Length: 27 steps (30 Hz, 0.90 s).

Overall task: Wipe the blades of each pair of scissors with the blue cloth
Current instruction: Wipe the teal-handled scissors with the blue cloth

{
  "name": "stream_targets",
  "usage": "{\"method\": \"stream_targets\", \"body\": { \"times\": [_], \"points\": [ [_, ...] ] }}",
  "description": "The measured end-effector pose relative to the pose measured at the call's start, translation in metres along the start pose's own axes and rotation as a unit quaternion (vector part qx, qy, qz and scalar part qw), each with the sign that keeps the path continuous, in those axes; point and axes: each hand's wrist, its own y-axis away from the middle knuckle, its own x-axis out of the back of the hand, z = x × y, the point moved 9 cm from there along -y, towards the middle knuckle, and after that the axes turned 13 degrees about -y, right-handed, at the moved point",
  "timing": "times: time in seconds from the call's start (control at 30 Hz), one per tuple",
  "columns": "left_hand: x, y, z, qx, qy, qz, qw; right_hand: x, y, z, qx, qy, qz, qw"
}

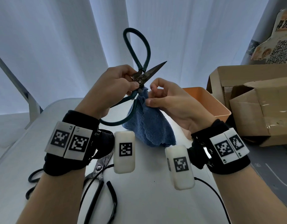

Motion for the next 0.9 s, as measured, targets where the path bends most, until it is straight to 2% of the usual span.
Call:
{"method": "stream_targets", "body": {
  "times": [0.47, 0.63, 0.83, 0.9],
  "points": [
    [-0.001, 0.0, 0.001, 0.0, 0.002, 0.002, 1.0, 0.0, 0.0, 0.002, 0.001, -0.001, 0.023, 1.0],
    [-0.002, 0.001, 0.002, -0.001, 0.002, -0.011, 1.0, -0.001, 0.0, 0.0, -0.009, 0.037, 0.023, 0.999],
    [0.0, 0.001, 0.001, 0.001, 0.001, -0.009, 1.0, 0.023, 0.003, -0.006, -0.002, 0.071, 0.1, 0.992],
    [0.003, 0.001, 0.0, 0.004, 0.003, -0.006, 1.0, 0.03, 0.004, -0.009, 0.004, 0.046, 0.121, 0.992]
  ]
}}
